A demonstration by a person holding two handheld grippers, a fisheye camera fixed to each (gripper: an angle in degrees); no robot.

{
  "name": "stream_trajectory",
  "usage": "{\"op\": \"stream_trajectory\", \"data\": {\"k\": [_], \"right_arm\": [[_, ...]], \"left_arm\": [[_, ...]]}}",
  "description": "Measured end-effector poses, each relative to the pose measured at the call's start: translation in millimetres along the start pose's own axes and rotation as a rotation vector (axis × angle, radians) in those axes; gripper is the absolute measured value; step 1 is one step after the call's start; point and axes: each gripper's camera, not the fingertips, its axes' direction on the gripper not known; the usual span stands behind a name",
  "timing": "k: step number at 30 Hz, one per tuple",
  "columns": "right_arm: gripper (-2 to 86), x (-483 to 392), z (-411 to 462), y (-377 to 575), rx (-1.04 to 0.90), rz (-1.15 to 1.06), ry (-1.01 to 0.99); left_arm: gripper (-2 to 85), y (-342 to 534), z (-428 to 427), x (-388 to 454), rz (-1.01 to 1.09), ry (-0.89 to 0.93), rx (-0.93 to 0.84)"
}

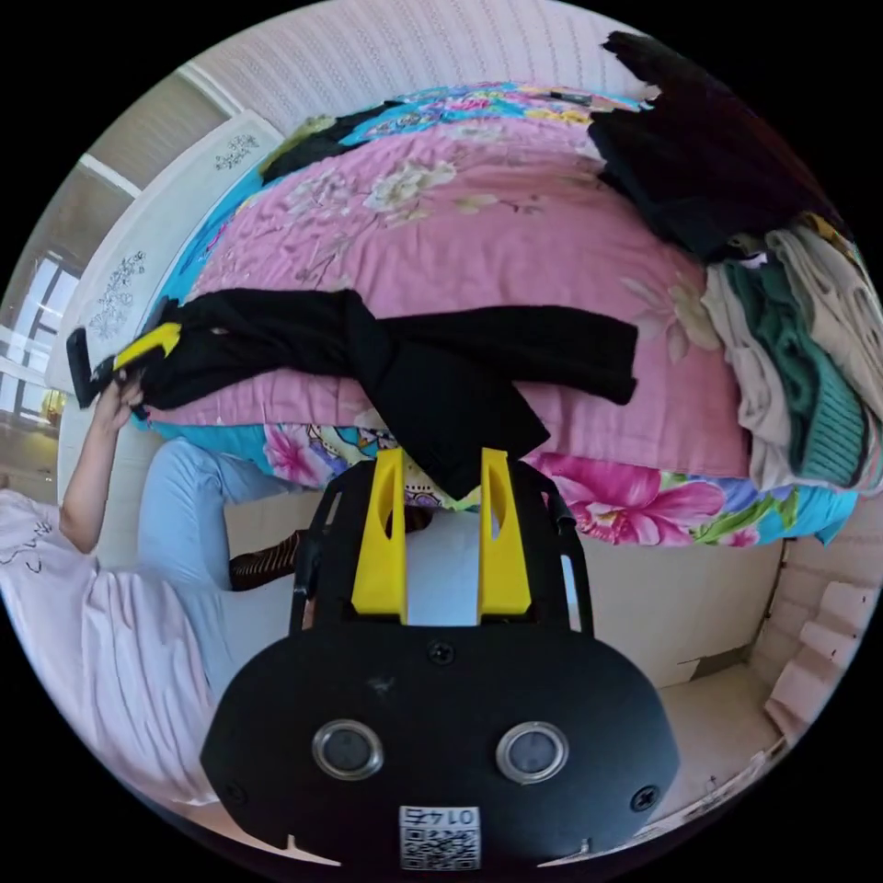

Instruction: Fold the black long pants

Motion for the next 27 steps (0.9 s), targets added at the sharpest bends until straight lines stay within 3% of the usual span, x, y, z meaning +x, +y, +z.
{"op": "stream_trajectory", "data": {"k": [4,7,10,14,18,27], "right_arm": [[7.9,-2.1,4.4,-25.9,-0.087,-0.032,0.019],[2.4,20.3,-42.5,-33.3,-0.060,-0.006,-0.106],[1.1,47.6,-115.1,-42.7,-0.039,-0.002,-0.256],[1.0,84.1,-220.2,-75.5,0.142,0.040,-0.366],[2.4,110.5,-264.5,-95.4,0.258,0.157,-0.177],[8.2,65.1,-263.2,-43.8,0.077,0.228,-0.244]], "left_arm": [[7.2,-50.1,108.9,33.3,0.095,0.001,-0.139],[5.5,-56.3,180.7,42.3,0.095,0.038,-0.312],[3.0,-55.4,202.1,43.5,0.139,0.041,-0.327],[0.1,-46.1,224.2,41.3,0.126,0.064,-0.317],[-0.4,-35.8,241.4,36.4,0.073,0.079,-0.293],[-0.4,-15.8,278.8,30.2,0.052,0.091,-0.268]]}}
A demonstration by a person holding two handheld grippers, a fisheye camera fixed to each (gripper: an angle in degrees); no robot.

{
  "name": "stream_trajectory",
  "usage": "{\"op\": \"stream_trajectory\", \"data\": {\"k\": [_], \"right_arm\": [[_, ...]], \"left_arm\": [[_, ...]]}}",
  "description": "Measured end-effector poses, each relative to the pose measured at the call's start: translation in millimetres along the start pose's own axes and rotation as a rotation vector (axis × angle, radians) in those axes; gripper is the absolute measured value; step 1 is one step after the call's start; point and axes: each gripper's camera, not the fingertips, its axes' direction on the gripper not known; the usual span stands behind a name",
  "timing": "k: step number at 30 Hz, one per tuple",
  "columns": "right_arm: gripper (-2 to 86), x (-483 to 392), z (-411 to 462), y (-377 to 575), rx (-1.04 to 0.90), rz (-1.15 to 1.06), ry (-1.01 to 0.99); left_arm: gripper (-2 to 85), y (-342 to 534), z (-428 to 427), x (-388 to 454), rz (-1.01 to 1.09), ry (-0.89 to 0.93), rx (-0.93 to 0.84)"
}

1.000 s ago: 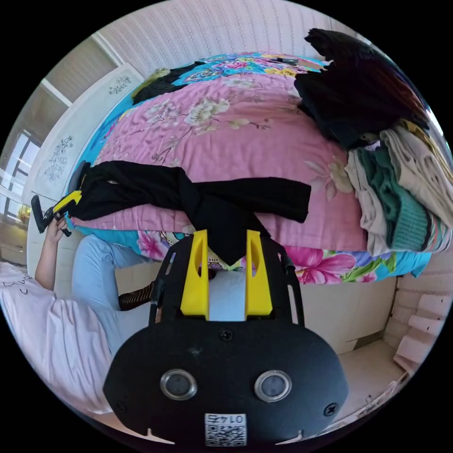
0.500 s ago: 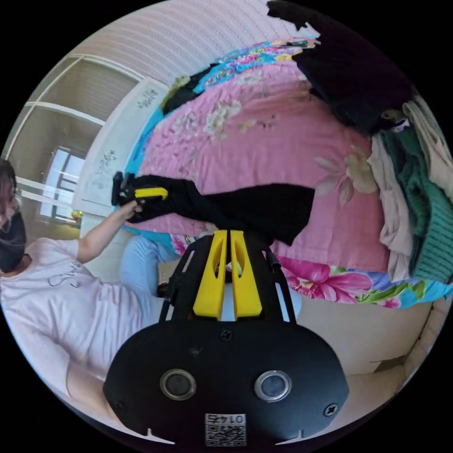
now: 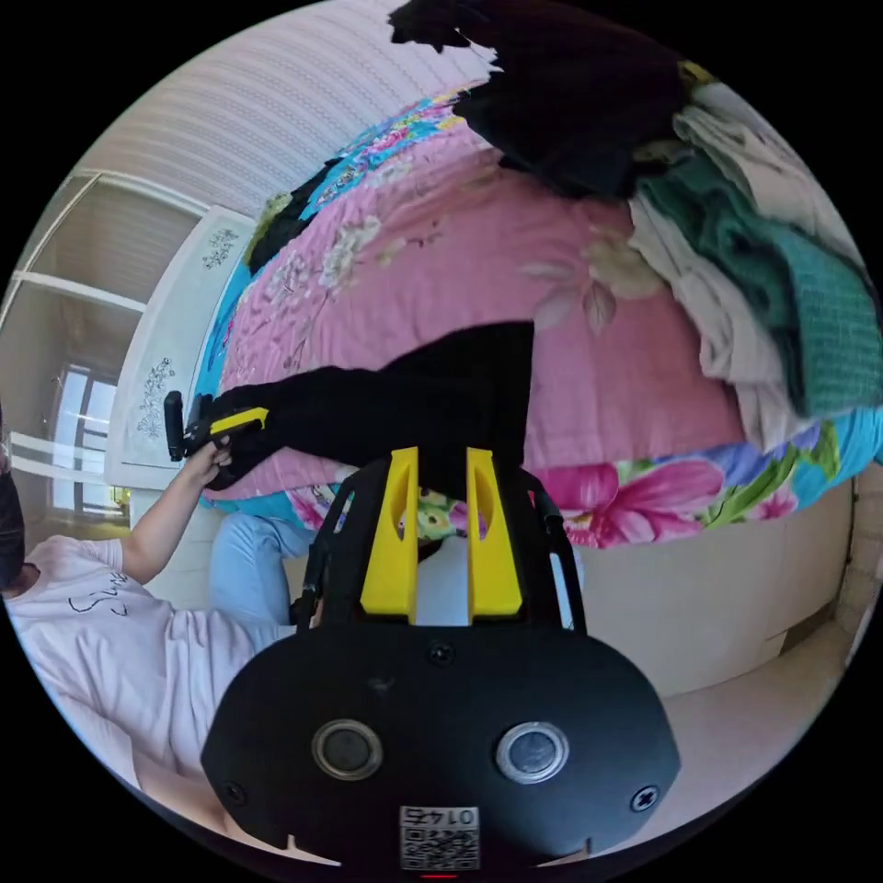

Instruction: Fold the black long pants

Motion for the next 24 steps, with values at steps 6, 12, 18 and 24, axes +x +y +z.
{"op": "stream_trajectory", "data": {"k": [6,12,18,24], "right_arm": [[3.7,1.2,-1.0,13.8,-0.020,0.074,-0.034],[1.5,-20.5,-113.2,16.4,0.120,0.028,-0.176],[2.3,-43.9,-196.8,-75.0,0.195,-0.055,-0.214],[8.0,-29.1,-185.4,-167.1,0.190,0.083,-0.141]], "left_arm": [[-0.8,4.8,19.6,-0.7,0.009,-0.022,0.001],[-1.0,5.4,-12.0,4.1,0.025,-0.054,0.113],[-0.9,-37.2,-37.2,-9.3,0.037,-0.186,0.258],[0.8,-90.4,26.0,-74.8,-0.146,-0.233,0.106]]}}
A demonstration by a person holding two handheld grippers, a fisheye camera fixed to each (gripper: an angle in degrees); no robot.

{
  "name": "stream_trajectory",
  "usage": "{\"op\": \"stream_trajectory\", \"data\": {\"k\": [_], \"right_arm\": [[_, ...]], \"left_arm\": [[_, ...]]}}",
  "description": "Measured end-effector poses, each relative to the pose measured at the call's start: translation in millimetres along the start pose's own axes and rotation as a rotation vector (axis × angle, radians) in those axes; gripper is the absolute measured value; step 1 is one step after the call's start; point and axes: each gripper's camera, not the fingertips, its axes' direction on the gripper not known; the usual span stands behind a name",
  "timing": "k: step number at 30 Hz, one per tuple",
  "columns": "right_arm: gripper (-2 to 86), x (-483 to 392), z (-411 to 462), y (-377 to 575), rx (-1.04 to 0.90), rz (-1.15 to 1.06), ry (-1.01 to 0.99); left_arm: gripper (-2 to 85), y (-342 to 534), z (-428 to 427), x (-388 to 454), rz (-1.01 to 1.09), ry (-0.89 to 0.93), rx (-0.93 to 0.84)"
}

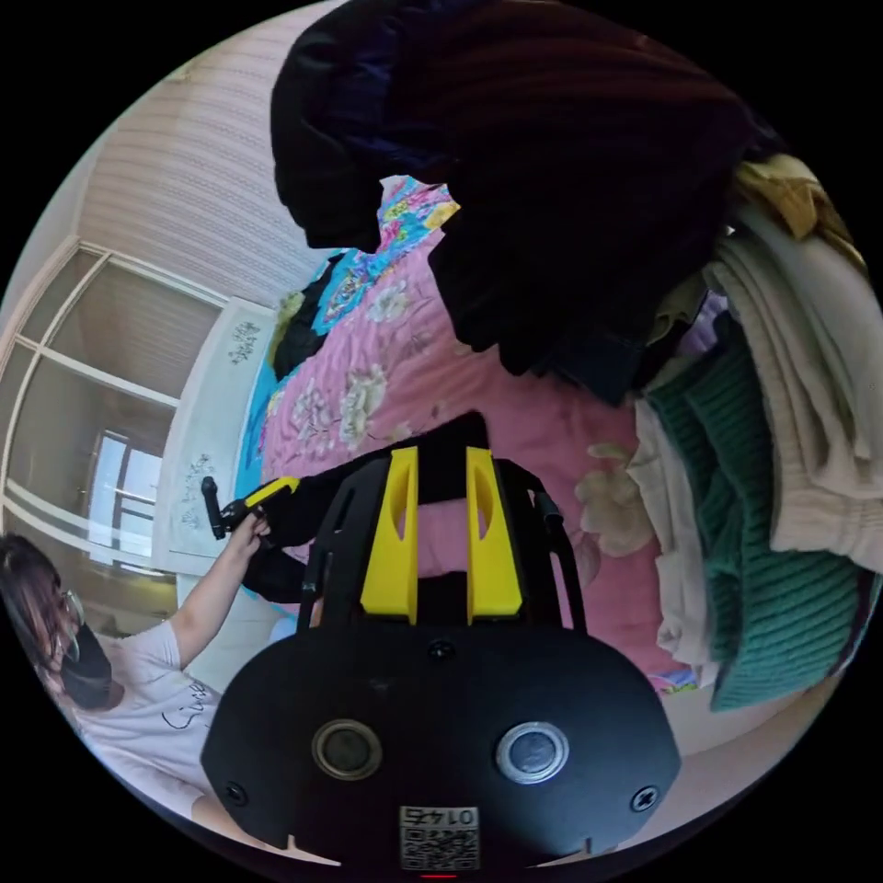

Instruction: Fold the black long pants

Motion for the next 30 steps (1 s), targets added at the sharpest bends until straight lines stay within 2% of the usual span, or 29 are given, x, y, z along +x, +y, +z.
{"op": "stream_trajectory", "data": {"k": [2,6,10,13,14,19,23,27,30], "right_arm": [[8.6,-4.1,-5.5,18.4,0.040,-0.028,-0.068],[9.1,5.1,-11.8,79.2,0.007,-0.014,0.031],[9.0,24.4,0.6,159.6,-0.101,0.094,0.114],[6.7,23.5,9.5,186.4,-0.109,0.082,0.110],[5.0,21.1,4.9,188.9,-0.061,0.077,0.113],[1.0,16.5,-28.4,197.4,0.039,0.090,0.003],[0.4,-15.2,-91.9,213.8,0.173,0.028,-0.159],[0.5,-44.0,-114.0,199.0,0.157,-0.032,-0.061],[1.4,-28.4,-77.5,165.7,0.078,-0.011,0.036]], "left_arm": [[2.0,10.4,-4.0,-5.9,-0.016,0.007,0.030],[4.3,54.9,-40.5,12.6,0.109,0.066,0.106],[7.3,126.7,-49.6,43.4,0.213,0.217,0.035],[8.9,156.0,-21.4,62.6,0.253,0.154,-0.064],[8.3,161.3,-5.3,67.9,0.246,0.134,-0.110],[1.1,171.8,-12.6,68.6,0.127,0.125,-0.043],[0.3,177.1,-55.0,75.0,0.200,0.119,0.002],[2.2,175.5,-96.3,66.7,0.180,0.113,0.086],[4.5,165.6,-86.0,46.5,0.080,0.133,0.106]]}}
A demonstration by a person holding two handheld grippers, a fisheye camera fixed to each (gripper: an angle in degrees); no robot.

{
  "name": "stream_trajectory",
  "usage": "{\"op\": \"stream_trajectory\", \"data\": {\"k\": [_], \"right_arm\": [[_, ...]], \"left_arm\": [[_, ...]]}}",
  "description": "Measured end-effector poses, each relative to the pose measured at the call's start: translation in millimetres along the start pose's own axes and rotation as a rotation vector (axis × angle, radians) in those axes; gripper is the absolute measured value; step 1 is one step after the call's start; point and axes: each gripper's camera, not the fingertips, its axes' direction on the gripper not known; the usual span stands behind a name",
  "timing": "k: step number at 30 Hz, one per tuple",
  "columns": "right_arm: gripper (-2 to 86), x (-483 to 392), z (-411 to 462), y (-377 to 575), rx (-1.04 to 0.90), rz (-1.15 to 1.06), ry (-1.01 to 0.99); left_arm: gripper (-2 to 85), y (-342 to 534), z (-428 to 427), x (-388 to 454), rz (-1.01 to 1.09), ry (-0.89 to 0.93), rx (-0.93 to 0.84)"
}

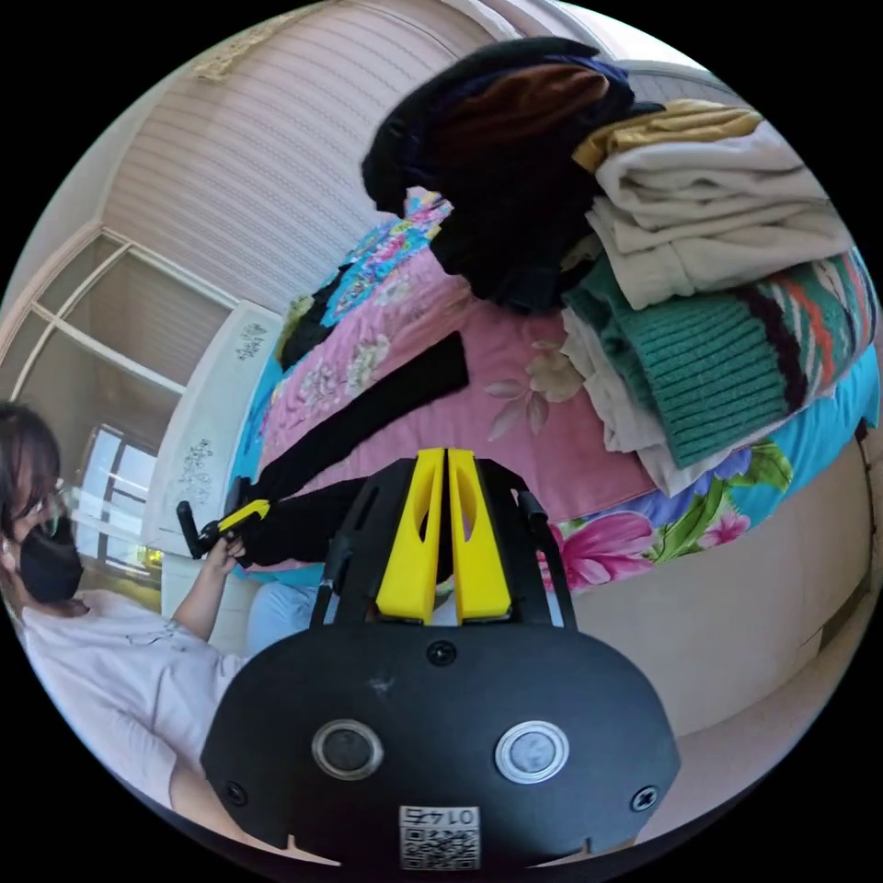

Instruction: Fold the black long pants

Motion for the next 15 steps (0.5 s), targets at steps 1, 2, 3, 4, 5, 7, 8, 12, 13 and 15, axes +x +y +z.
{"op": "stream_trajectory", "data": {"k": [1,2,3,4,5,7,8,12,13,15], "right_arm": [[2.0,10.3,20.0,-6.7,-0.007,0.031,0.038],[2.9,18.7,37.6,-9.7,-0.025,0.062,0.039],[3.3,20.8,44.4,-9.4,-0.031,0.068,0.027],[4.0,21.1,53.7,-5.4,-0.026,0.066,0.002],[4.7,19.3,60.4,1.5,-0.014,0.059,0.004],[5.5,17.9,72.1,12.6,-0.012,0.053,0.047],[6.0,18.4,83.1,18.7,-0.023,0.049,0.080],[8.2,19.1,124.9,25.2,-0.090,0.042,0.107],[8.3,12.8,135.5,24.7,-0.083,0.027,0.096],[8.3,-4.3,148.9,20.8,-0.071,-0.018,0.115]], "left_arm": [[4.9,-3.1,10.9,-9.0,-0.037,-0.002,-0.034],[5.4,-4.6,15.5,-16.4,-0.079,-0.007,-0.050],[5.7,-4.7,15.0,-18.8,-0.091,-0.002,-0.051],[6.2,-3.8,9.7,-20.7,-0.100,0.010,-0.040],[6.5,-1.3,2.9,-19.6,-0.098,0.020,-0.028],[6.5,3.8,-1.3,-13.8,-0.082,0.029,-0.048],[6.5,7.8,0.3,-7.7,-0.063,0.029,-0.067],[6.5,13.6,24.3,9.8,-0.027,0.029,-0.142],[6.5,12.9,33.8,14.9,-0.025,0.034,-0.153],[6.4,11.4,47.0,20.4,-0.034,0.014,-0.165]]}}
